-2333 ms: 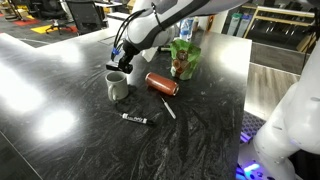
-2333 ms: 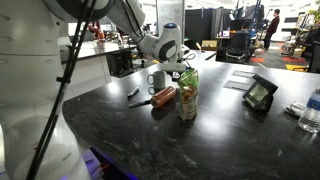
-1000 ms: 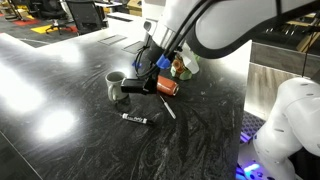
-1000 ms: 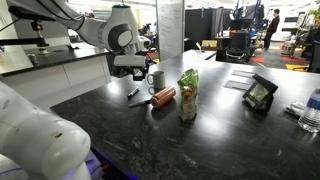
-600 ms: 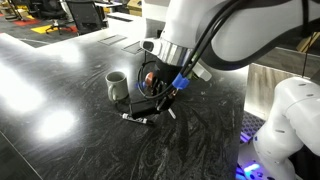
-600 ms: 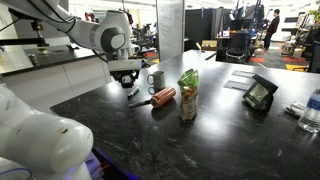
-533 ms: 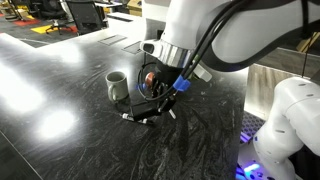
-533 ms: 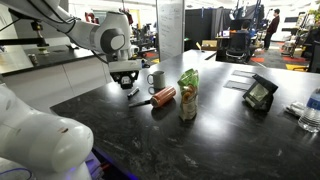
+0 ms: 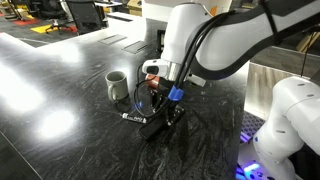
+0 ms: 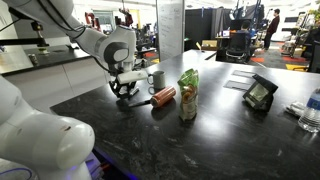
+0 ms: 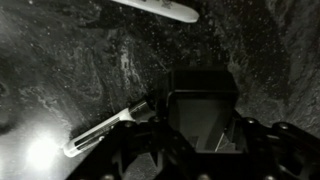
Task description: Move the black eraser forwards
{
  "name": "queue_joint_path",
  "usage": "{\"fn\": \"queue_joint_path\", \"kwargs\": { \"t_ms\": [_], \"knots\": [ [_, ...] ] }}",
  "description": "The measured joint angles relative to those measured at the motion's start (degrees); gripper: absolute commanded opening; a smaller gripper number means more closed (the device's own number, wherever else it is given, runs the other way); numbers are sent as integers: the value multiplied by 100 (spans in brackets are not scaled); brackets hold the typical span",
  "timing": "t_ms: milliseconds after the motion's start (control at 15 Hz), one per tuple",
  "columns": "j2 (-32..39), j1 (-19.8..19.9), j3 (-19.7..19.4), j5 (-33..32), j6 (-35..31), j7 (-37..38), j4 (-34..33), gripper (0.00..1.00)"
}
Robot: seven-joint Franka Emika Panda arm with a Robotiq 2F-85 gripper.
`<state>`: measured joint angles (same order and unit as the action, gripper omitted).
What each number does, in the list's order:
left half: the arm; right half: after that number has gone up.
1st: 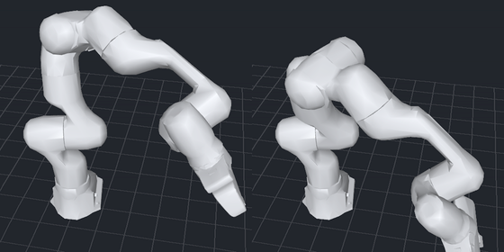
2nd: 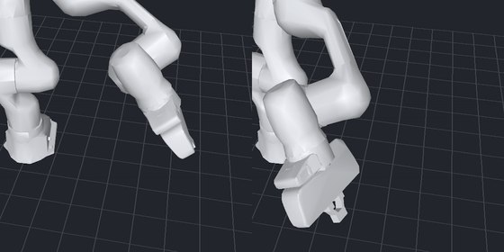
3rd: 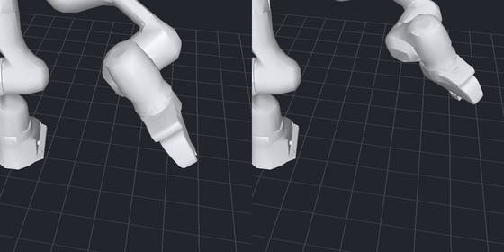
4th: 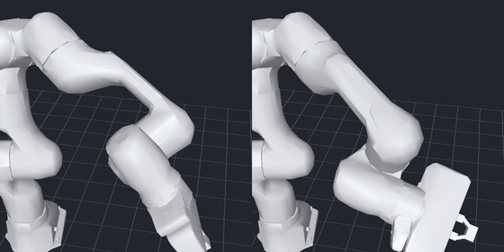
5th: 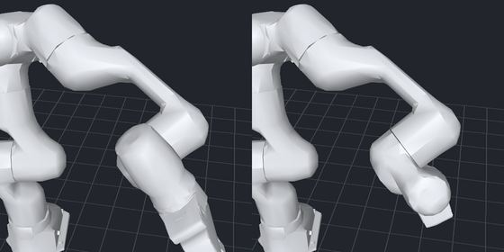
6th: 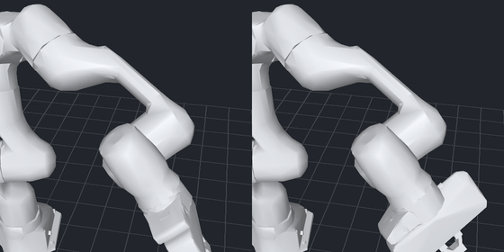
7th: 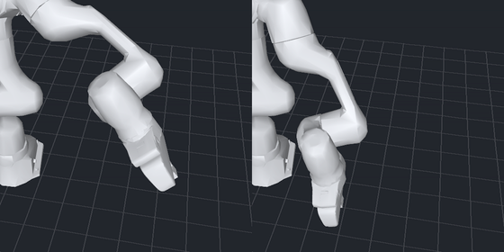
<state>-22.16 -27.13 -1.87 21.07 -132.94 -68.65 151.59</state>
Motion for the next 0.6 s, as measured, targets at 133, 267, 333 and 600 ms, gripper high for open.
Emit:
{"fn": "queue_joint_path", "kwargs": {
  "t_ms": [133,267,333,600],
  "knots": [
    [71,0,8,119,159,-474,-1,29],
    [70,7,49,124,380,-688,-8,79],
    [70,18,70,124,486,-716,-12,81],
    [70,122,96,124,656,-743,-19,100]
  ]
}}
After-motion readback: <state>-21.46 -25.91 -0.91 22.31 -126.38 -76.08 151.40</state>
